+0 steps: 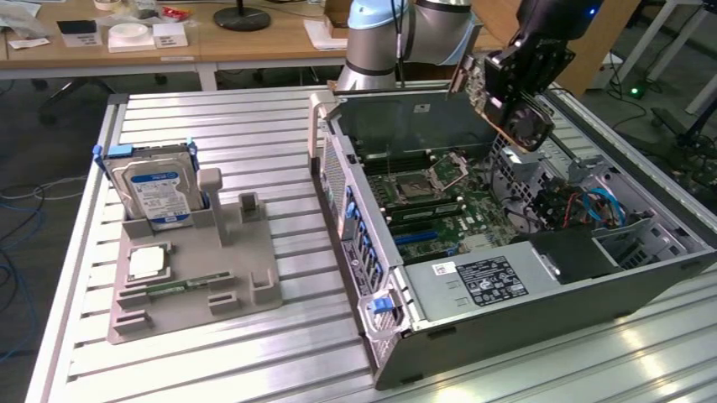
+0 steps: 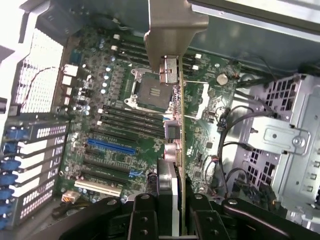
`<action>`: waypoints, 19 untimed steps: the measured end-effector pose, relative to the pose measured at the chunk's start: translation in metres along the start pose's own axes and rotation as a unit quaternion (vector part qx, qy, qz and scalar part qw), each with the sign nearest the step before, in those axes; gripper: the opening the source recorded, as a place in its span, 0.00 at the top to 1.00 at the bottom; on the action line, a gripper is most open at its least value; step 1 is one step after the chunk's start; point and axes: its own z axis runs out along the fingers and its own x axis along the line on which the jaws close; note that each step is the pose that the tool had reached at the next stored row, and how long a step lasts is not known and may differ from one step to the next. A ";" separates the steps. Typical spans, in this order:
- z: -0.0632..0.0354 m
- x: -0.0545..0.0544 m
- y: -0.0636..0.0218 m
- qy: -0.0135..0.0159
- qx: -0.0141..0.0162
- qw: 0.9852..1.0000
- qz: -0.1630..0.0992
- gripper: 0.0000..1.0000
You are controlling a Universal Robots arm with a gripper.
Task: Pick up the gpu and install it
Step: 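Insert the gpu into the slot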
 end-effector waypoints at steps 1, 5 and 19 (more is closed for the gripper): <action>0.0001 0.000 0.0000 0.000 0.000 1.000 -0.007 0.72; 0.0001 0.000 0.0000 0.001 0.001 1.000 -0.031 0.72; 0.0004 0.000 0.0000 0.004 0.003 0.992 -0.129 0.72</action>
